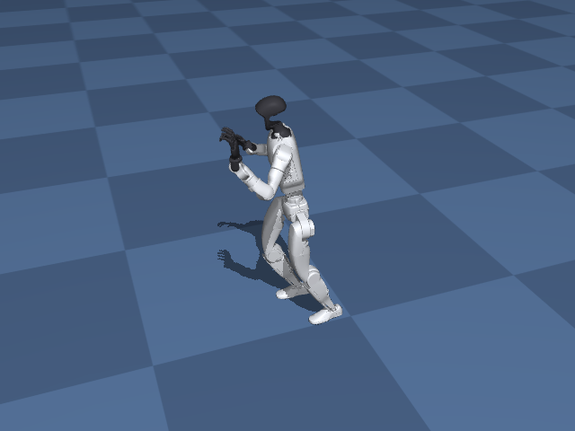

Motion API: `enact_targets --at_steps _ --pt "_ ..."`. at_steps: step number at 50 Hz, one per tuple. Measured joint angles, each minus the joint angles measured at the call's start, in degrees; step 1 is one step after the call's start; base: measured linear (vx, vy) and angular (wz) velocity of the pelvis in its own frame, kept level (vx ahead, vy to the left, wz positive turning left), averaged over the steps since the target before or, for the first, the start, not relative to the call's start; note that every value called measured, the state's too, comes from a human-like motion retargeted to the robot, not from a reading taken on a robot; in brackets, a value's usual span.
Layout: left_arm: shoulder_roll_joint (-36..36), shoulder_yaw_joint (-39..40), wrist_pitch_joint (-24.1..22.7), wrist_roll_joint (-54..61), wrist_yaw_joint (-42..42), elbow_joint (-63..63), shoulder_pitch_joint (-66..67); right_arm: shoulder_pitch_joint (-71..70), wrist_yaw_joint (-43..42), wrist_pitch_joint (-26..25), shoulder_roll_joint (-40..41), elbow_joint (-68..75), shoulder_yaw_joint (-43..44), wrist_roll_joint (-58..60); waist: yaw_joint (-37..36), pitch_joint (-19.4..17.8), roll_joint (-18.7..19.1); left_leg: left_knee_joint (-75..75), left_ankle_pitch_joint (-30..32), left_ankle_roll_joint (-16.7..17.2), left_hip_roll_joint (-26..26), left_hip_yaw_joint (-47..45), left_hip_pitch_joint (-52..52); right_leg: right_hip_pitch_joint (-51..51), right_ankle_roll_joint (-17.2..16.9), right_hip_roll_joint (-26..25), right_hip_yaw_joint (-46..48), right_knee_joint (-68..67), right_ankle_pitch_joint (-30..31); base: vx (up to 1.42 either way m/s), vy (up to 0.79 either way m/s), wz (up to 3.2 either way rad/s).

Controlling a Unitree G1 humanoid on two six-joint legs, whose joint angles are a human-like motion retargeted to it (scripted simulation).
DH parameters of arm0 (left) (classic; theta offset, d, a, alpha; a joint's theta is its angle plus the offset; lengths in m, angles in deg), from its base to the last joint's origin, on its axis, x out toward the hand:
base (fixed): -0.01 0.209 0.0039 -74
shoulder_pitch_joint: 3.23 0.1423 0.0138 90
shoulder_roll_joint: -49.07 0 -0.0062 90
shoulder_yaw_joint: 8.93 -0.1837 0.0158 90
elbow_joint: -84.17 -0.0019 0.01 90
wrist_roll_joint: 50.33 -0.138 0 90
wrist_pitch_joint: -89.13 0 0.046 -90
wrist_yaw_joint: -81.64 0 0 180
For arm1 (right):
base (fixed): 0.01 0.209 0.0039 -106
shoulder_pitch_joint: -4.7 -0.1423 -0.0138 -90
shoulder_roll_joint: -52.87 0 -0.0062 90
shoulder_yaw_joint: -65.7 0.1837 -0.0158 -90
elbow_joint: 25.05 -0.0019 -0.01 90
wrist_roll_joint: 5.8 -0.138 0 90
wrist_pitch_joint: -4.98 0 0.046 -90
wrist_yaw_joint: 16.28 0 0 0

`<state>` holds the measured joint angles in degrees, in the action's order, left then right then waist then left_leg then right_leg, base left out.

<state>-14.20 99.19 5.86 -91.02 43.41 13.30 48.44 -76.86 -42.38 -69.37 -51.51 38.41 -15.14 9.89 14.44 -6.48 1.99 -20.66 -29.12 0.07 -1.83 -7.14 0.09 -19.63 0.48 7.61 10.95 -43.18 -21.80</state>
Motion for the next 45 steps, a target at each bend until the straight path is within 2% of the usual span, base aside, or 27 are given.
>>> enact_targets --at_steps 3,5,7,8,10,12,15,17,19,22,24,25,27,30,32,33,35,37,38,40,41,43,45 --pt "-5.90 -6.41 -3.73 3.23 0.64 1.54 1.39 2.57 -5.45 -4.39 -1.30 2.49 12.98 2.02 6.13 1.10 0.08 3.65 7.49 1.35 0.95 3.37 5.86 3.88 -4.23 -0.49 -1.02 29.85 7.75 1.10 -0.23 0.86" --pt "-10.08 -11.27 -4.66 3.76 1.37 2.19 3.26 0.95 -7.30 -7.02 -0.35 3.32 18.64 1.80 8.16 1.37 -0.99 4.46 11.01 1.63 1.29 4.65 10.38 4.36 -7.49 -0.03 -2.17 40.11 8.99 1.12 -0.32 0.25" --pt "-13.76 -15.79 -7.03 2.96 1.63 2.58 5.74 -3.94 -12.39 -8.43 -0.84 3.25 23.54 5.89 7.22 0.83 -2.52 1.01 12.36 0.81 1.73 4.15 13.44 4.95 -8.53 1.40 1.11 42.25 10.85 1.06 -0.31 -0.52" --pt "-15.41 -17.93 -8.57 2.72 2.13 2.31 7.08 -7.41 -15.24 -8.95 -1.64 3.38 24.91 7.50 5.96 0.12 -3.36 -3.59 11.87 -0.03 2.05 3.34 13.77 5.79 -7.82 2.34 3.11 41.28 12.78 0.99 -0.25 -0.85" --pt "-17.73 -21.51 -11.39 3.67 3.70 0.53 11.31 -16.66 -18.56 -8.65 -3.15 3.84 24.82 6.57 3.34 -1.44 -3.89 -18.10 8.03 -2.14 0.83 0.69 11.18 6.52 -4.72 2.99 4.56 34.98 12.43 0.92 -0.18 -0.94" --pt "-18.93 -24.83 -11.91 6.85 5.44 -3.63 18.00 -30.52 -20.71 -7.42 -0.40 3.98 20.67 2.68 1.08 -3.41 -3.15 -34.25 1.78 -5.03 -3.04 -1.51 6.18 4.31 -2.20 2.20 4.25 21.76 4.22 0.85 -0.11 -0.84" --pt "-20.01 -30.22 -12.79 13.91 10.25 -12.50 28.12 -50.43 -23.23 -6.80 10.44 2.96 12.38 -0.13 -3.72 -4.81 -2.91 -51.48 -4.86 -8.72 -5.55 -1.11 -2.78 1.64 -1.98 3.09 5.49 4.79 -5.30 0.82 -0.10 -0.46" --pt "-18.01 -32.57 -14.70 14.68 12.47 -16.49 32.71 -56.44 -22.92 -3.97 16.84 1.66 6.08 -1.24 -9.42 -3.91 -3.88 -54.57 -6.89 -9.38 -3.67 1.12 -9.92 3.44 -2.15 3.66 6.10 3.38 -7.94 0.79 -0.10 0.12" --pt "-14.94 -33.03 -15.98 14.18 12.55 -17.25 36.66 -56.96 -20.42 -1.52 19.81 1.24 1.73 -2.81 -16.91 -2.87 -5.31 -51.06 -7.17 -9.32 -0.98 2.91 -16.03 7.36 -2.14 3.61 6.67 7.16 -7.76 0.78 -0.05 0.45" --pt "-9.56 -29.44 -17.07 18.26 11.26 -15.13 42.72 -52.45 -16.45 1.03 21.15 0.40 -4.62 -5.94 -27.93 -1.84 -8.44 -33.69 -4.88 -8.94 2.14 2.20 -20.63 14.82 -2.86 3.29 8.21 16.96 -1.36 0.81 0.03 0.76" --pt "-7.15 -23.26 -17.58 20.80 11.06 -13.87 47.86 -47.82 -12.40 1.94 22.00 -0.77 -8.85 -6.55 -33.13 -1.22 -9.18 -14.82 -0.27 -7.91 2.65 -1.20 -18.75 20.18 -4.35 1.92 9.57 22.47 5.77 0.86 0.11 1.08" --pt "-6.69 -19.34 -17.51 21.17 10.63 -13.70 50.39 -45.63 -9.87 2.19 22.21 -1.41 -10.92 -6.72 -34.93 -0.92 -8.67 -4.53 3.07 -6.72 2.45 -3.59 -16.92 23.80 -5.23 0.17 10.31 26.67 9.80 0.88 0.14 1.27" --pt "-8.65 -8.90 -17.08 21.49 9.34 -14.70 55.89 -42.65 -3.97 2.62 22.88 -2.69 -16.22 -6.75 -36.09 0.67 -5.77 11.00 10.84 -3.41 1.13 -12.70 -12.97 27.57 -7.03 -4.10 9.11 26.82 16.35 0.89 0.13 1.31" --pt "-14.38 7.83 -14.47 24.65 5.61 -15.70 60.29 -41.92 2.86 2.53 23.57 -5.33 -24.61 -5.74 -33.94 4.25 -1.02 19.68 21.57 0.57 -0.37 -31.01 -10.09 26.76 -9.56 -9.75 3.19 16.94 22.27 0.82 0.10 1.47" --pt "-15.13 17.51 -11.31 27.35 1.36 -13.59 57.50 -44.80 4.88 1.79 23.35 -8.05 -28.77 -5.75 -31.56 5.59 1.56 19.51 18.80 -1.19 -0.78 -36.70 -8.96 21.59 -10.14 -10.55 1.89 2.73 20.14 0.70 0.07 1.68" --pt "-13.89 21.24 -10.09 28.00 -0.68 -11.94 54.54 -46.21 5.83 1.67 22.93 -9.42 -29.88 -6.08 -30.73 5.82 2.39 18.67 13.92 -2.76 -0.76 -36.37 -8.47 18.67 -9.65 -9.24 2.86 -5.42 17.18 0.63 0.03 1.90" --pt "-8.51 26.09 -7.88 27.66 -2.83 -8.73 46.06 -47.26 7.95 0.95 22.11 -11.21 -31.47 -7.05 -28.53 5.07 1.91 10.23 1.89 -7.20 -0.80 -31.42 -9.70 13.89 -7.27 -3.24 4.53 -20.66 10.36 0.58 -0.01 2.35" --pt "-1.35 25.27 -4.53 26.36 -3.23 -6.00 32.89 -44.60 9.49 -0.71 20.86 -11.07 -32.15 -9.44 -25.62 2.26 0.37 -3.57 -6.40 -10.74 -0.35 -24.67 -13.14 9.49 -4.41 0.91 1.55 -31.98 5.53 0.47 -0.05 3.19" --pt "1.64 22.83 -2.85 25.86 -3.88 -4.63 25.35 -42.06 9.68 -1.60 20.09 -10.61 -32.06 -11.00 -23.94 0.69 0.13 -9.34 -8.58 -11.05 0.08 -21.24 -14.69 7.15 -3.38 1.15 -0.96 -35.92 3.65 0.39 -0.02 3.63" --pt "4.76 15.38 0.15 24.34 -5.31 -1.74 10.16 -36.34 8.77 -2.95 18.04 -9.37 -30.43 -13.59 -20.50 -2.30 0.98 -12.93 -10.42 -9.61 2.94 -13.53 -14.66 2.40 -1.76 0.78 -5.50 -40.33 0.34 0.34 0.04 3.83" --pt "4.32 10.45 -0.48 24.21 -5.52 0.49 3.94 -33.14 7.88 -3.06 16.60 -9.08 -28.11 -14.61 -18.35 -3.27 2.32 -12.76 -10.12 -8.11 4.02 -9.53 -13.67 1.11 -0.81 1.03 -5.94 -40.09 -1.26 0.36 0.10 3.94" --pt "4.14 1.92 0.40 19.19 -3.04 2.54 -5.14 -26.98 7.02 -3.32 13.89 -8.37 -22.16 -14.35 -13.87 -4.42 5.40 -9.85 -8.21 -5.93 5.94 -1.20 -10.45 -1.57 0.87 1.76 -5.62 -37.83 -2.36 0.40 0.14 3.95" --pt "3.00 -4.79 1.12 13.17 0.15 4.48 -11.50 -21.94 5.90 -3.40 12.91 -8.04 -14.51 -13.68 -9.53 -4.79 8.03 -4.05 -3.80 -4.12 7.01 7.47 -6.19 -2.71 1.70 1.11 -4.37 -30.66 -3.00 0.43 0.15 3.90"
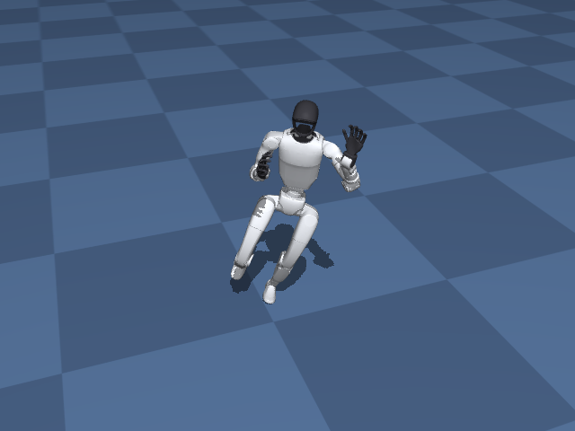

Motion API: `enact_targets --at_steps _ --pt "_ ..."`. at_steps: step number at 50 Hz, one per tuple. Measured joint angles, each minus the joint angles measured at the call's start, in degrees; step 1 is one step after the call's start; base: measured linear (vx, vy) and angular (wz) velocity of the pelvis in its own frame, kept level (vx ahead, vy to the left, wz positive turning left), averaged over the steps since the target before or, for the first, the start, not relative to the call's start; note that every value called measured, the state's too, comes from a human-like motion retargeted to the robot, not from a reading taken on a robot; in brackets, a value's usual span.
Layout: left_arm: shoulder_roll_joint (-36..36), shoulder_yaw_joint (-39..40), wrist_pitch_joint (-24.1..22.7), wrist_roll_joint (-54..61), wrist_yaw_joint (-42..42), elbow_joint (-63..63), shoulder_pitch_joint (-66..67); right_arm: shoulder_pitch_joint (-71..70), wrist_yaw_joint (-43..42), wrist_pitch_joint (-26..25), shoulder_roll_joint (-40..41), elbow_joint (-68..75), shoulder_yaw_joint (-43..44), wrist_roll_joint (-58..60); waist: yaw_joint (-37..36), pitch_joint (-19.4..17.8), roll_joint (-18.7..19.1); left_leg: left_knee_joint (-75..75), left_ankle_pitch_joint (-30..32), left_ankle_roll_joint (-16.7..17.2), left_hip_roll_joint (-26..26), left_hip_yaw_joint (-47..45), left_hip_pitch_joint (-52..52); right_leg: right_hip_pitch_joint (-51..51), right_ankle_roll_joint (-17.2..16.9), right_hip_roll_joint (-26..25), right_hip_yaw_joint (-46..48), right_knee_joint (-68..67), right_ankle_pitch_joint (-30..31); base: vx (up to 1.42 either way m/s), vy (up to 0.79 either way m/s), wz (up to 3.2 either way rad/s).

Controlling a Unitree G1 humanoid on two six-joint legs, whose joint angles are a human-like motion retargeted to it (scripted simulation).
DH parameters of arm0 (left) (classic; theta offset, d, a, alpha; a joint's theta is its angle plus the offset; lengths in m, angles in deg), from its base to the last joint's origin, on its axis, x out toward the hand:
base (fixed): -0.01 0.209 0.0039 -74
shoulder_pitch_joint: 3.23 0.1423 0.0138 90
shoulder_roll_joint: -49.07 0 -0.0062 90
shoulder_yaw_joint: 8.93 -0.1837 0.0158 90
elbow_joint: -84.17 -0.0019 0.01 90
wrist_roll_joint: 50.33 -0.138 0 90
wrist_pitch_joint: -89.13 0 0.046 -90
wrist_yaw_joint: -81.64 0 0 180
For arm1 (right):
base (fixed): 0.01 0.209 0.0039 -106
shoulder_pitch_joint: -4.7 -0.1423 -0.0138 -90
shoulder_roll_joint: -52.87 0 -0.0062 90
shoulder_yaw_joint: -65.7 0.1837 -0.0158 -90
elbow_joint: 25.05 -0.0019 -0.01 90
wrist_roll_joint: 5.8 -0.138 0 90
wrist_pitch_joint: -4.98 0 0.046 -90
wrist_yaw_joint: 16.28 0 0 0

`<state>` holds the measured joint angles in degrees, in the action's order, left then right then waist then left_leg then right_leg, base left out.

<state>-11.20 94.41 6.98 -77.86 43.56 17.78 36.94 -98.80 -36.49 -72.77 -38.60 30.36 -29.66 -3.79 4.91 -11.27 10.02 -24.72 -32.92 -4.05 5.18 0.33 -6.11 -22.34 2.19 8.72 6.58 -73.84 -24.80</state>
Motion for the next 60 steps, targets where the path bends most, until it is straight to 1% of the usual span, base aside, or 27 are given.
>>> enact_targets --at_steps 4,7,10,12,13,14,15,17,20,22,25,27,30,32,33,35,37,39,42,45,47,50,52,53,55,58,60 --pt "-6.44 -14.87 -5.74 -1.52 5.28 3.70 -6.53 7.03 -5.54 0.92 -2.36 -0.56 14.48 -0.59 7.56 1.97 3.46 8.78 12.67 7.28 -0.49 14.58 5.67 2.81 -2.14 -4.30 2.52 28.78 4.87 0.47 0.10 3.97" --pt "-12.53 -28.21 -12.71 4.32 7.70 3.83 -6.76 6.91 -11.42 0.46 -4.40 0.61 23.02 -0.62 12.26 5.15 2.19 13.44 21.04 11.40 1.03 20.03 9.33 6.48 -6.04 -4.50 2.32 53.94 10.38 0.54 -0.03 3.70" --pt "-16.88 -37.59 -16.62 6.61 11.21 1.04 -0.80 -4.53 -16.39 -1.10 -4.37 2.70 26.27 2.14 16.02 7.02 -1.81 12.76 23.34 11.42 3.27 20.69 13.50 8.92 -8.97 -4.65 -3.86 67.02 10.26 0.59 -0.15 2.78" --pt "-18.46 -39.55 -19.73 10.26 15.73 -1.17 5.05 -19.89 -15.95 -3.53 -3.89 4.95 22.97 7.68 16.97 6.29 -4.74 5.24 21.06 10.36 5.21 17.64 13.87 10.42 -8.10 -3.97 -5.47 66.82 10.92 0.55 -0.18 1.77" --pt "-19.74 -38.41 -23.29 28.72 20.25 -0.30 8.49 -30.03 -11.42 -7.19 -5.10 7.54 18.03 10.14 17.67 4.61 -5.07 -4.25 19.57 13.89 5.66 14.64 10.67 10.69 -6.23 -3.91 -4.80 64.52 9.77 0.49 -0.17 1.46" --pt "-19.34 -36.69 -24.14 29.59 20.74 -0.85 11.58 -38.12 -13.02 -9.15 -5.78 8.90 15.06 13.82 17.16 3.82 -5.70 -12.20 17.47 11.92 5.87 12.35 8.04 10.93 -5.02 -3.44 -3.67 61.77 7.69 0.46 -0.17 1.30" --pt "-18.10 -34.68 -23.64 21.68 19.21 -2.11 14.48 -45.17 -17.68 -10.26 -6.20 9.64 13.07 18.10 16.06 3.49 -6.48 -19.39 15.07 7.19 5.94 10.42 5.71 11.17 -4.13 -2.76 -2.31 58.79 5.14 0.44 -0.15 1.15" --pt "-17.08 -31.87 -22.72 18.57 16.86 -2.95 21.95 -54.23 -18.19 -10.13 -7.25 9.19 8.47 19.45 11.74 2.51 -7.53 -34.53 12.70 3.22 2.98 4.41 -1.43 10.55 -1.63 -1.98 -0.28 51.16 -0.30 0.45 -0.11 1.05" --pt "-16.08 -28.21 -21.86 26.77 14.79 -2.72 34.41 -60.69 -15.74 -10.61 -8.94 7.36 2.65 21.32 3.17 2.64 -10.65 -45.81 5.58 -4.85 -2.99 -5.85 -10.20 11.55 -3.64 1.07 2.36 47.22 -2.07 0.51 -0.08 0.99" --pt "-12.76 -24.87 -24.33 30.20 16.76 -1.86 41.69 -60.41 -12.54 -9.11 -9.85 5.88 -0.11 22.43 -2.82 3.95 -12.93 -43.80 2.60 -7.72 -5.29 -11.44 -14.36 13.38 -5.92 2.91 3.70 50.12 0.84 0.59 0.00 0.89" --pt "-8.50 -16.62 -26.28 32.88 14.98 -2.23 51.42 -53.45 -9.02 -5.37 -9.83 2.87 -5.12 21.92 -11.11 6.59 -16.33 -28.49 1.99 -7.25 -3.99 -16.27 -17.50 16.52 -8.34 5.07 4.92 56.87 9.47 0.66 0.14 0.73" --pt "-8.32 -8.64 -27.45 32.73 10.85 -2.59 56.74 -45.40 -7.04 -3.07 -9.16 1.76 -10.31 20.73 -15.30 7.84 -17.59 -10.31 3.36 -5.26 -2.19 -18.80 -15.29 18.73 -9.39 5.59 3.75 60.20 16.12 0.69 0.26 0.51" --pt "-11.31 4.73 -27.46 28.04 3.00 -2.49 60.79 -32.55 -2.15 0.02 -9.24 2.86 -16.15 20.30 -18.98 8.29 -14.37 12.82 7.93 -0.21 -3.43 -25.47 -9.31 23.29 -9.02 2.57 0.80 61.43 22.29 0.70 0.31 0.62" --pt "-13.38 12.56 -26.10 24.62 -1.72 -1.14 58.27 -24.57 0.04 1.95 -9.80 4.03 -16.39 20.31 -18.30 7.94 -10.51 17.51 9.48 2.66 -4.40 -28.97 -6.24 25.58 -8.58 -0.03 -0.60 58.10 23.04 0.68 0.32 1.40" --pt "-13.69 16.26 -24.80 22.47 -3.81 -0.14 55.80 -20.50 0.54 2.97 -10.50 4.04 -15.18 20.38 -16.97 7.16 -8.75 15.27 7.28 2.37 -4.90 -29.06 -5.17 26.52 -8.31 -0.81 -1.24 54.65 22.44 0.68 0.30 1.87" --pt "-11.79 21.01 -21.35 21.78 -3.60 1.51 47.75 -12.27 0.28 3.26 -11.55 4.22 -11.10 19.75 -14.36 6.39 -6.76 11.58 1.39 0.48 -4.65 -25.57 -3.12 24.38 -8.66 -1.18 -1.88 42.12 18.99 0.66 0.26 1.99" --pt "-6.39 22.61 -18.66 16.99 -7.36 2.43 35.00 -5.13 -1.09 3.25 -11.17 5.34 -5.56 17.26 -11.26 5.20 -7.76 6.77 -3.76 -2.68 -3.11 -20.87 -3.28 17.74 -7.42 1.54 -0.85 25.70 12.29 0.65 0.17 1.94" --pt "-1.40 19.80 -16.74 16.18 -7.25 3.30 23.03 2.06 -1.83 2.21 -10.80 6.75 -0.01 14.52 -6.86 4.55 -8.79 3.70 -5.97 -3.92 -1.69 -16.96 -3.16 11.13 -4.96 3.45 -0.65 14.42 6.23 0.70 0.12 2.06" --pt "2.27 12.45 -14.22 15.54 -4.76 4.65 10.06 11.49 -4.29 0.99 -13.30 7.73 8.79 11.08 2.12 3.86 -6.85 4.19 -4.31 -1.00 -1.88 -10.27 0.05 4.52 -2.73 -0.01 -2.19 11.53 1.63 0.79 0.11 2.28" --pt "0.12 4.56 -13.74 13.34 0.20 4.79 1.60 17.21 -8.82 0.51 -18.22 9.05 19.14 10.79 11.32 3.62 -2.19 8.39 3.06 3.07 -4.58 -3.74 4.89 2.02 -3.03 -4.29 -0.32 24.00 2.02 0.89 0.05 2.18" --pt "-5.02 -1.28 -14.28 13.89 0.74 4.00 -1.59 17.86 -12.02 -0.22 -20.93 10.76 25.88 12.66 16.68 3.93 -0.21 10.97 9.93 4.86 -5.57 -0.35 7.76 2.83 -4.76 -4.58 3.05 38.80 4.76 0.96 -0.05 2.04" --pt "-14.37 -11.96 -15.39 15.15 -0.88 0.93 -3.30 14.19 -19.72 -3.89 -25.37 12.87 33.23 16.54 22.91 5.05 -0.13 13.32 19.13 6.52 -4.96 3.68 12.29 5.32 -8.87 -3.11 8.46 60.58 7.69 1.01 -0.16 1.81" --pt "-19.64 -18.68 -16.46 13.95 -0.03 -2.27 -1.74 9.24 -23.72 -7.62 -27.57 14.33 36.29 19.62 24.37 5.33 -2.38 10.87 22.24 6.19 -3.85 4.32 15.43 7.15 -10.60 -2.19 9.00 66.86 9.33 1.03 -0.25 1.15" --pt "-21.85 -21.21 -16.55 12.46 0.88 -3.76 -0.38 5.69 -25.02 -9.35 -28.19 14.51 37.19 21.00 24.38 5.22 -4.08 7.94 22.94 4.40 -2.91 4.50 16.48 8.38 -10.77 -1.60 8.14 67.61 10.85 0.99 -0.29 0.62" --pt "-24.62 -24.13 -17.27 9.12 3.08 -5.65 3.67 -3.57 -26.17 -10.93 -29.79 14.10 37.20 21.88 22.58 4.43 -7.14 -7.05 22.38 3.45 -2.36 1.08 13.87 10.65 -7.99 -1.19 5.20 64.53 10.50 0.94 -0.30 0.02" --pt "-24.89 -22.59 -17.33 8.94 4.92 -5.05 12.97 -21.88 -23.94 -10.41 -30.19 12.66 32.20 19.79 17.06 3.26 -8.56 -32.77 15.39 -0.76 -5.68 -4.00 3.64 10.36 -3.35 -2.30 3.29 52.27 0.27 0.88 -0.26 -0.51" --pt "-24.95 -21.59 -20.00 17.96 7.62 -3.56 20.58 -32.08 -22.27 -10.52 -28.18 11.89 26.79 18.66 11.23 3.39 -9.84 -43.11 10.42 -3.35 -7.17 -7.14 -2.88 10.28 -2.74 -2.46 1.80 46.99 -3.70 0.89 -0.20 -0.82"
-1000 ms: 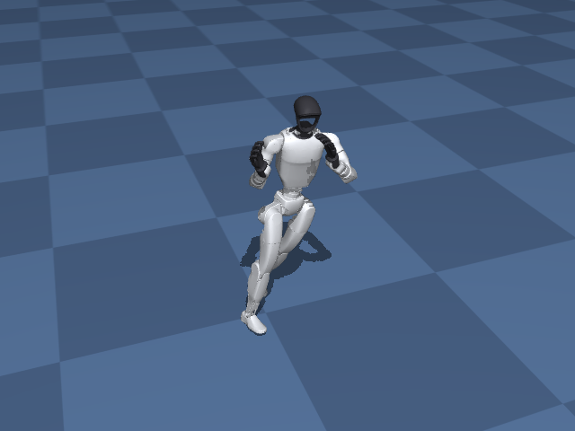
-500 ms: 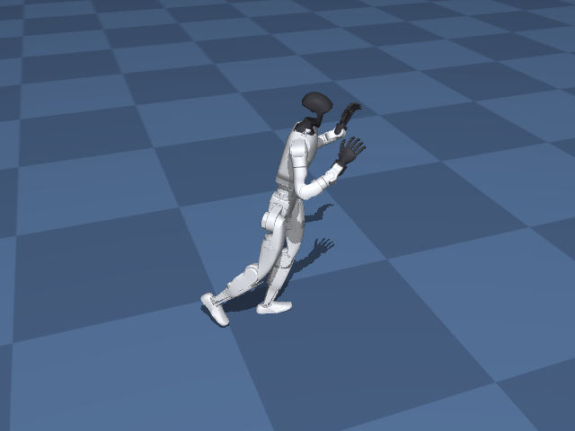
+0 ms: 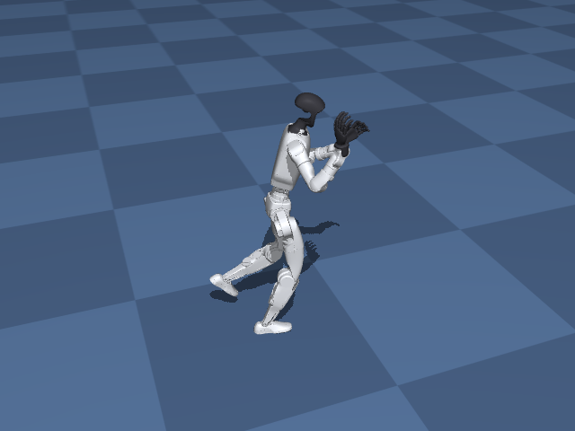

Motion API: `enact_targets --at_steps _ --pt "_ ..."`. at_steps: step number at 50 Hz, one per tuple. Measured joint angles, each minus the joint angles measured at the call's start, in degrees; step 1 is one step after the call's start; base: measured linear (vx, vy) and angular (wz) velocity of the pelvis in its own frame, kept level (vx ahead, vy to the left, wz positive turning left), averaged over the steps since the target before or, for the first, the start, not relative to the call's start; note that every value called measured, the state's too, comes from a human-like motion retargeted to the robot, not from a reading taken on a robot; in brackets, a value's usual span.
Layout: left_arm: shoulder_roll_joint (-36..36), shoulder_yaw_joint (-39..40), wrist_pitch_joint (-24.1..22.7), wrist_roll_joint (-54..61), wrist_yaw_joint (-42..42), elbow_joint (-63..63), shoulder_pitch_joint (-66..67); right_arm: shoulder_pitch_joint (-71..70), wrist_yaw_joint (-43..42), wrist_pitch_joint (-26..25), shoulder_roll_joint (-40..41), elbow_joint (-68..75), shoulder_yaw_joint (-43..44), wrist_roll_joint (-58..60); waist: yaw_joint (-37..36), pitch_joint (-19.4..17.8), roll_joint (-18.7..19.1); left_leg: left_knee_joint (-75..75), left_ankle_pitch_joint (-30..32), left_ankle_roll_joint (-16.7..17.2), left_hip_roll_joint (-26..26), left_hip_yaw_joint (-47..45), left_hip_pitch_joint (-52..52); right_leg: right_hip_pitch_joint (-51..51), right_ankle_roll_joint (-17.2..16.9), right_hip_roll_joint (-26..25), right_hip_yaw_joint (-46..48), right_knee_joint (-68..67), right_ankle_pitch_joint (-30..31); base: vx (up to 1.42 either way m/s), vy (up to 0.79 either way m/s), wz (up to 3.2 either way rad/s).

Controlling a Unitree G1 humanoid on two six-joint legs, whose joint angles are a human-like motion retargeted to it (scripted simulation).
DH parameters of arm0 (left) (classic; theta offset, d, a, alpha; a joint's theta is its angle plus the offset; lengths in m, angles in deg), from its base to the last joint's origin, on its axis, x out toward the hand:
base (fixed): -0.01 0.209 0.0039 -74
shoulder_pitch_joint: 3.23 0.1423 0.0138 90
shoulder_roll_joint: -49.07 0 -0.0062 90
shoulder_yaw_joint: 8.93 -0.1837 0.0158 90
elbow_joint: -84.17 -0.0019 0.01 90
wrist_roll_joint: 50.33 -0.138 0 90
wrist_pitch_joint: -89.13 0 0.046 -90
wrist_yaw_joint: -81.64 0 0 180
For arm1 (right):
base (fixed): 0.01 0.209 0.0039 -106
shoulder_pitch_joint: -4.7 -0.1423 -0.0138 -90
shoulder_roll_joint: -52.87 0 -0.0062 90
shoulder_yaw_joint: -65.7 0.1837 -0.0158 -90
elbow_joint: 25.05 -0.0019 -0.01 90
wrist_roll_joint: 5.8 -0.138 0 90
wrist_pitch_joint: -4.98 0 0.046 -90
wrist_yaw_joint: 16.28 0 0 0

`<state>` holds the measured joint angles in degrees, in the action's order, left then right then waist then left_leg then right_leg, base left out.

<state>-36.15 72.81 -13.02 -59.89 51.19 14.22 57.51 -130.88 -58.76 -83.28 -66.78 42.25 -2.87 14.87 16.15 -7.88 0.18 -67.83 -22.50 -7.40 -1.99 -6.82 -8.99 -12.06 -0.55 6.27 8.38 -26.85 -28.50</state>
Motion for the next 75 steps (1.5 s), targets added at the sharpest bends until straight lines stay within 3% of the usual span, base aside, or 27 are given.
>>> enact_targets --at_steps 3,6,10,13,15,17,20,23,26,30,33,35,38,40,43,45,50,54,55,57,60,62,64,67,70,73,75 --pt "5.90 2.76 -0.21 -2.43 0.33 -0.87 10.98 -5.59 1.05 0.26 4.28 -1.52 -5.74 1.32 -10.99 1.24 -3.71 -0.75 -3.69 -3.67 0.13 -4.91 -7.87 3.12 -2.39 1.56 -2.53 1.72 1.89 0.93 -0.13 -0.82" --pt "7.45 6.57 -1.94 1.28 -2.85 -3.15 20.34 -5.49 3.22 1.26 11.45 -2.10 -11.77 3.61 -20.79 2.23 -7.88 13.28 -3.73 -3.69 2.13 -8.96 -12.27 7.31 -5.10 3.86 -5.58 7.57 9.66 0.98 0.01 -0.75" --pt "4.98 18.77 -2.51 1.03 -8.00 -5.27 28.21 0.98 8.81 4.31 19.48 0.02 -20.04 4.25 -28.70 2.29 -8.78 47.19 -0.13 0.62 2.82 -13.58 -9.80 13.69 -7.03 4.15 -8.98 13.34 22.17 1.03 0.18 -0.56" --pt "2.74 26.32 -1.92 -1.48 -11.75 -4.11 27.27 8.92 12.71 7.13 23.82 2.19 -24.44 5.18 -30.33 0.14 -4.34 60.92 2.22 6.50 0.53 -14.09 -5.66 21.24 -6.11 0.99 -10.03 13.10 26.22 1.05 0.26 -0.13" --pt "2.93 29.46 -0.29 -3.86 -12.60 -3.27 22.70 14.36 14.40 8.93 25.07 3.21 -25.00 5.19 -29.10 -2.39 -1.03 59.50 3.71 7.74 -0.72 -11.88 -3.08 24.69 -5.28 -0.81 -9.28 7.03 26.69 1.01 0.27 0.56" --pt "5.74 31.20 2.65 -5.67 -12.11 -3.55 13.33 19.36 14.26 9.60 24.58 4.58 -22.90 2.90 -26.57 -4.75 -0.69 50.52 -2.39 3.67 -0.10 -9.72 -2.52 21.41 -4.56 1.24 -5.36 -9.17 22.29 0.95 0.24 0.90" --pt "11.42 32.32 6.13 -5.39 -13.77 -4.30 -2.82 27.39 13.11 8.99 22.24 7.24 -19.16 -1.77 -22.05 -6.13 -2.56 38.39 -12.82 -2.47 1.95 -8.11 -3.53 10.81 0.05 7.74 -0.86 -33.11 11.21 0.91 0.17 0.71" --pt "15.25 29.79 7.98 -5.52 -17.77 -4.03 -16.09 36.24 11.78 8.79 18.14 8.67 -14.74 -4.64 -15.03 -4.64 -2.16 39.33 -14.04 -1.08 2.85 -6.79 -0.93 0.32 1.69 5.78 -2.96 -38.67 6.58 0.93 0.12 0.62" --pt "16.27 24.19 8.93 -6.81 -16.23 -2.51 -23.41 43.75 8.16 8.10 15.41 9.99 -7.63 -5.35 -6.66 -1.96 1.22 46.65 -8.98 1.79 2.01 -4.06 4.12 -5.28 1.05 0.58 -2.33 -26.41 6.34 0.98 0.06 0.79" --pt "14.42 15.58 6.32 -8.90 -10.08 0.31 -26.93 47.32 1.43 7.03 15.92 11.41 3.12 -6.53 4.39 0.82 3.99 53.12 2.82 5.72 2.70 1.18 10.05 -4.10 -1.98 -1.51 2.76 6.64 12.63 1.05 -0.07 1.10" --pt "11.44 5.62 5.78 -8.95 -8.27 0.23 -26.73 45.71 -4.60 6.02 15.27 9.97 8.22 -10.02 9.01 1.78 2.59 55.27 9.06 6.42 4.82 5.47 16.59 -2.07 -7.17 -1.30 4.20 21.75 15.48 1.10 -0.19 0.75" --pt "9.29 -0.73 5.43 -9.41 -6.95 -0.75 -25.62 44.41 -7.49 5.43 12.71 8.31 10.27 -10.61 8.78 1.47 0.45 51.54 10.80 4.60 6.45 7.23 19.56 -0.36 -7.83 -0.66 3.76 22.57 16.75 1.05 -0.21 -0.12" --pt "6.46 -5.37 4.47 -10.78 -4.04 -2.19 -19.95 36.25 -8.31 5.15 7.37 5.87 10.53 -9.17 5.70 -0.48 -1.44 28.20 9.05 1.36 6.42 5.68 13.39 1.62 -2.84 -0.36 1.69 13.38 10.74 0.95 -0.17 -0.55" --pt "4.59 -5.80 4.31 -9.22 -2.60 -2.79 -12.68 27.55 -7.36 5.15 4.55 4.79 8.54 -9.76 3.33 -1.48 -1.48 12.02 5.39 -1.25 2.79 1.65 6.53 0.84 -0.93 -0.82 1.01 4.99 5.05 0.91 -0.13 -0.47" --pt "4.07 -4.84 3.84 -4.83 -0.26 -3.28 0.76 17.83 -5.10 5.23 3.78 3.48 3.56 -12.09 -3.31 -0.99 -3.18 0.41 0.06 -6.08 -1.84 -4.46 -2.42 1.49 -1.70 -0.31 -0.33 0.17 2.32 0.93 -0.15 -0.58" --pt "7.02 -3.30 3.31 -3.01 0.58 -2.67 10.06 15.59 -3.34 5.39 4.32 2.26 -0.04 -13.38 -9.79 0.49 -5.39 1.15 -1.10 -6.61 -0.94 -6.04 -7.70 3.58 -3.09 0.23 -2.52 2.49 4.24 0.97 -0.13 -0.92" --pt "13.43 10.36 0.99 7.97 -1.55 -2.86 34.28 18.93 4.65 6.53 9.05 -3.49 -9.91 -14.05 -26.84 3.09 -11.50 33.45 1.96 -0.65 3.75 -10.99 -9.11 11.04 -8.23 2.42 -9.51 13.10 18.43 1.05 0.00 -1.30" --pt "7.98 29.43 -0.79 11.62 -4.19 -3.40 41.78 21.52 13.80 9.65 9.56 -7.70 -22.79 -16.86 -32.19 2.10 -4.50 60.52 2.63 8.29 1.38 -12.73 -1.35 20.19 -7.72 -2.11 -11.98 15.18 26.25 1.06 0.25 -0.93" --pt "6.82 33.36 -0.65 10.52 -5.67 -3.21 40.95 22.40 17.05 10.54 8.96 -8.46 -26.04 -17.26 -31.92 1.76 -2.04 62.51 3.16 9.54 0.79 -11.46 -0.11 22.52 -7.23 -3.34 -11.64 14.13 27.08 1.01 0.31 0.22" --pt "7.45 38.25 1.66 6.20 -8.30 -3.00 33.20 24.76 23.32 12.19 7.21 -9.16 -30.31 -15.22 -29.34 0.48 1.45 58.84 1.49 7.46 0.59 -7.70 2.07 23.29 -7.69 -4.22 -8.78 3.91 26.78 0.96 0.29 0.89" --pt "12.20 37.22 6.62 1.31 -11.01 -3.43 11.23 29.94 25.72 12.37 7.18 -7.29 -32.54 -12.16 -25.07 -0.96 1.20 45.61 -8.78 0.09 2.75 -3.52 1.15 14.78 -8.78 -0.60 -4.14 -22.02 20.46 0.91 0.18 1.21" --pt "14.27 33.08 7.75 0.94 -12.34 -2.23 -1.79 35.48 25.04 11.38 10.14 -4.90 -32.29 -15.60 -21.49 -1.01 0.61 40.96 -12.70 -0.60 3.27 -2.44 1.16 7.76 -5.68 2.14 -2.32 -33.01 13.85 0.94 0.06 0.81" --pt "15.59 28.88 7.69 0.27 -12.70 -0.58 -10.07 41.14 24.56 11.14 12.12 -3.43 -29.79 -19.14 -16.15 -0.47 1.23 41.52 -12.85 1.31 2.64 -1.70 3.21 1.77 -2.40 2.79 -0.97 -35.61 9.06 1.00 0.02 0.63" --pt "15.76 23.64 6.73 -1.71 -10.94 2.19 -14.13 48.98 23.06 11.84 10.89 -2.61 -22.80 -20.18 -5.72 1.16 4.19 46.41 -7.42 4.54 0.47 0.32 7.67 -3.73 -0.27 0.31 1.21 -25.12 6.78 1.05 -0.03 0.72" --pt "12.97 17.96 5.69 -3.19 -9.01 3.88 -13.92 53.64 19.06 11.32 9.32 -0.53 -14.21 -18.62 3.45 2.23 6.41 50.53 2.86 7.03 -0.52 2.89 11.68 -4.35 -1.62 -1.31 4.52 -2.07 10.70 1.10 -0.14 0.68" --pt "9.21 9.22 4.87 -4.23 -6.53 2.82 -13.04 52.39 13.52 7.18 10.23 3.99 -6.07 -11.64 8.58 1.60 4.39 53.42 11.50 7.43 1.76 5.96 18.41 -2.17 -6.30 -0.76 6.17 18.94 15.12 1.16 -0.24 0.30" --pt "6.60 2.66 3.81 -3.56 -2.38 0.92 -11.78 49.36 10.11 6.74 13.25 5.13 -2.62 -12.50 8.90 0.62 1.43 53.03 14.68 5.70 3.86 7.12 23.38 -1.47 -8.98 -0.19 5.78 23.35 17.78 1.14 -0.24 -0.50"
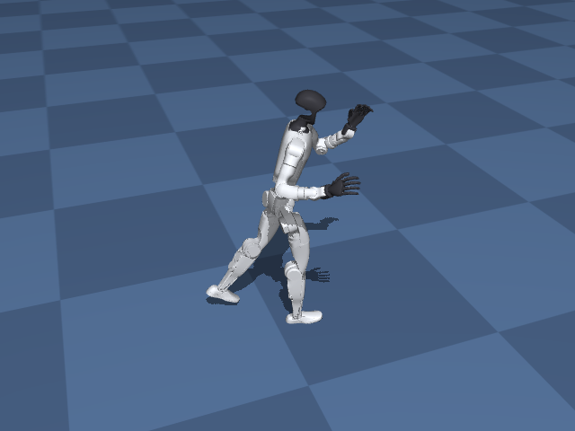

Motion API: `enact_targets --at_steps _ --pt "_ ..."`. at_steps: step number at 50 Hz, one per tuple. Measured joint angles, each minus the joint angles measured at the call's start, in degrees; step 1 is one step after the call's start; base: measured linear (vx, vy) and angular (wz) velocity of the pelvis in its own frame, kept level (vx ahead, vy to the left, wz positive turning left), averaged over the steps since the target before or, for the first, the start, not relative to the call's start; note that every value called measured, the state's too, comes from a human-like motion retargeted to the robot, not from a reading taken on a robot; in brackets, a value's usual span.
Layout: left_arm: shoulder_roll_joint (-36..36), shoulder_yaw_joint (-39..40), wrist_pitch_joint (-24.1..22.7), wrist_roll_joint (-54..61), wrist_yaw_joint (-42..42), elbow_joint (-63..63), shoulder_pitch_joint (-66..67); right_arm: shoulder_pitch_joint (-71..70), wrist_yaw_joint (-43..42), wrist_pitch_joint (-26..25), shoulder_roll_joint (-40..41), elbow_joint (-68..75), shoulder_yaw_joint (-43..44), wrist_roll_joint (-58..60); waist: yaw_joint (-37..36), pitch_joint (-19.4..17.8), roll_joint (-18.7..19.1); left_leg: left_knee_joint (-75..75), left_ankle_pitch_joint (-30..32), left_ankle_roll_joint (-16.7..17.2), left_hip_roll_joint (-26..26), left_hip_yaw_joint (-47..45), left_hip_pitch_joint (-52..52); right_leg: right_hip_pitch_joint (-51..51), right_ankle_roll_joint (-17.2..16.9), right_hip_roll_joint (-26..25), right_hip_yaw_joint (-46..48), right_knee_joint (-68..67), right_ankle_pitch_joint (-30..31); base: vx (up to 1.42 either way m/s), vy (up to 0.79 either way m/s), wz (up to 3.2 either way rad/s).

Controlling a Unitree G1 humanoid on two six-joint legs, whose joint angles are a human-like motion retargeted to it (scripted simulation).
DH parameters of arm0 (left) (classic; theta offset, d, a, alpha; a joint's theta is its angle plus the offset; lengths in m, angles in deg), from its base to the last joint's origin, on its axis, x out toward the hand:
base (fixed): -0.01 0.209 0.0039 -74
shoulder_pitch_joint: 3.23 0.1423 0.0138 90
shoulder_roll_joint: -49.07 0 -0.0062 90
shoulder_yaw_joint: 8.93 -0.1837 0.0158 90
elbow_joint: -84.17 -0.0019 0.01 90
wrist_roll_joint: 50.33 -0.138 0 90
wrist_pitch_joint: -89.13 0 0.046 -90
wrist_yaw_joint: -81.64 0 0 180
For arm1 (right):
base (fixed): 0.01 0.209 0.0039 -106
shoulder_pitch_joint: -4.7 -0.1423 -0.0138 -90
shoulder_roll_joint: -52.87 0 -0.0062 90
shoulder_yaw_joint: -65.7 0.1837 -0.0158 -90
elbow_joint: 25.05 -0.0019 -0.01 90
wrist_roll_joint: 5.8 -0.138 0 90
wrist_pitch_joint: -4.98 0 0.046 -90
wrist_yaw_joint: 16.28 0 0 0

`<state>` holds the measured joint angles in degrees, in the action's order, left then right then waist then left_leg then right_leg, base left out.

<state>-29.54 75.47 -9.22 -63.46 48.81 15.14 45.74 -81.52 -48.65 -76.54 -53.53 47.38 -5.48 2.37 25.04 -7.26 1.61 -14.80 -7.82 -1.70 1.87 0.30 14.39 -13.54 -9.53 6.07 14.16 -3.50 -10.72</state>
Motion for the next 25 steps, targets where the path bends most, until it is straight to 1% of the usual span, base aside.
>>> enact_targets --at_steps 2,3,5,7,8,10,12,13,15,17,18,20,22,23,24,25 --pt "-1.64 -4.74 -0.78 0.61 6.11 -2.64 2.57 -4.00 -2.25 -0.23 1.39 0.49 2.94 -1.13 -2.60 -1.84 -2.81 -8.32 0.63 -3.13 1.63 -1.13 0.92 1.33 1.79 0.12 -1.27 -3.13 -0.28 1.07 -0.19 -1.17" --pt "-2.13 -6.24 -0.90 0.39 8.84 -4.02 4.33 -6.47 -3.64 -0.02 1.29 0.56 4.10 -2.42 -4.43 -2.96 -3.49 -15.85 -0.43 -4.39 1.51 -2.57 -0.89 1.67 3.93 -0.27 -2.32 -6.69 -3.02 1.02 -0.13 -1.25" --pt "-2.59 -7.28 -0.72 0.04 11.82 -6.00 9.66 -12.15 -6.63 0.55 -0.34 0.92 6.03 -4.82 -7.59 -4.72 -3.35 -33.14 -5.72 -6.51 -0.87 -5.57 -7.64 0.90 7.53 -1.50 -4.15 -15.60 -10.59 0.98 -0.07 -0.94" --pt "-2.70 -6.45 -0.42 2.51 12.56 -6.45 17.14 -18.41 -9.25 0.28 -2.31 1.41 7.50 -5.09 -10.43 -5.13 -2.86 -46.42 -12.16 -8.84 -3.99 -7.50 -15.91 -0.12 8.07 -1.92 -4.38 -22.42 -15.78 0.98 -0.04 -0.35" --pt "-2.63 -6.07 -0.36 4.74 12.67 -6.41 21.15 -21.02 -10.50 -0.05 -2.94 1.24 7.98 -4.69 -12.22 -4.77 -3.10 -50.39 -14.67 -10.02 -5.00 -8.29 -19.68 0.19 7.57 -1.72 -4.23 -23.85 -17.07 1.00 -0.06 -0.20" --pt "-1.55 -5.12 -0.41 10.76 12.47 -5.98 29.02 -25.45 -12.71 -1.09 -3.47 0.19 7.87 -3.19 -17.13 -2.95 -4.58 -53.04 -18.81 -11.93 -5.66 -10.12 -26.60 1.81 6.17 -1.13 -4.55 -23.12 -17.52 1.02 -0.07 -0.32" --pt "0.27 -2.66 -0.69 17.51 11.36 -6.02 36.40 -28.77 -13.05 -2.19 -2.99 -1.77 5.91 -1.06 -23.39 -0.65 -7.46 -47.25 -20.65 -12.05 -4.57 -12.78 -31.23 4.61 4.89 -0.11 -6.37 -18.85 -14.61 1.05 -0.03 -0.66" --pt "1.06 -0.57 -0.92 20.27 10.59 -6.36 39.91 -30.29 -12.31 -2.53 -2.61 -2.88 4.43 0.01 -26.49 0.27 -9.01 -41.96 -20.53 -11.29 -3.74 -14.20 -32.60 6.19 4.24 0.53 -7.56 -16.46 -12.28 1.06 0.03 -0.81" --pt "1.76 5.46 -1.66 23.09 8.95 -7.46 46.24 -33.17 -9.26 -2.53 -2.03 -5.11 0.70 1.75 -31.97 1.49 -11.47 -27.44 -18.67 -8.51 -2.06 -16.58 -33.45 9.48 2.77 1.66 -9.82 -12.26 -6.67 1.08 0.11 -0.83" --pt "0.41 13.23 -2.70 22.66 7.06 -8.45 50.39 -35.67 -5.73 -1.76 -1.76 -7.27 -4.37 3.04 -35.91 1.83 -11.93 -9.62 -15.92 -4.67 -1.52 -18.86 -31.69 13.23 1.74 1.66 -11.62 -9.46 -0.83 1.09 0.21 -0.67" --pt "-0.91 17.20 -3.20 21.80 5.91 -8.66 51.48 -36.62 -4.34 -1.25 -1.48 -8.36 -7.41 3.58 -37.32 1.75 -11.35 -1.32 -14.93 -2.48 -1.75 -20.15 -30.37 15.51 1.66 1.13 -12.39 -8.43 1.70 1.09 0.26 -0.44" --pt "-4.15 24.36 -3.73 18.75 2.79 -8.21 51.44 -37.30 -1.75 0.03 -0.32 -10.41 -14.47 4.40 -38.81 0.92 -8.84 10.23 -13.17 2.05 -2.47 -21.41 -27.84 21.12 2.53 -0.54 -13.83 -7.43 5.25 1.10 0.28 -0.13" --pt "-6.51 29.15 -2.79 14.22 -1.71 -6.45 47.53 -35.54 1.94 1.44 1.17 -11.59 -20.91 5.50 -38.62 -0.79 -5.27 12.33 -9.22 4.53 -3.31 -18.86 -25.34 25.70 4.40 -2.55 -14.93 -11.68 5.86 1.08 0.28 0.33" --pt "-6.67 30.66 -1.75 11.60 -3.58 -5.39 44.44 -33.85 4.26 2.28 1.82 -11.74 -23.01 6.28 -38.17 -1.61 -3.79 10.69 -8.14 4.17 -3.62 -16.96 -24.14 26.19 5.10 -3.30 -14.99 -17.16 4.97 1.05 0.26 0.67" --pt "-6.03 31.44 -0.45 9.23 -4.99 -4.52 40.05 -31.84 6.18 2.87 2.46 -11.56 -24.16 7.15 -37.45 -2.28 -3.47 7.23 -9.69 2.27 -3.12 -15.34 -23.81 24.66 5.44 -2.89 -14.54 -24.97 2.81 1.02 0.23 0.89" --pt "-4.98 31.84 0.99 6.98 -6.17 -3.74 35.01 -29.68 7.90 3.35 3.11 -11.21 -24.82 8.06 -36.60 -2.88 -3.73 2.86 -12.55 -0.40 -2.20 -13.88 -23.91 22.12 5.58 -1.92 -13.82 -33.94 0.03 1.00 0.19 1.02"
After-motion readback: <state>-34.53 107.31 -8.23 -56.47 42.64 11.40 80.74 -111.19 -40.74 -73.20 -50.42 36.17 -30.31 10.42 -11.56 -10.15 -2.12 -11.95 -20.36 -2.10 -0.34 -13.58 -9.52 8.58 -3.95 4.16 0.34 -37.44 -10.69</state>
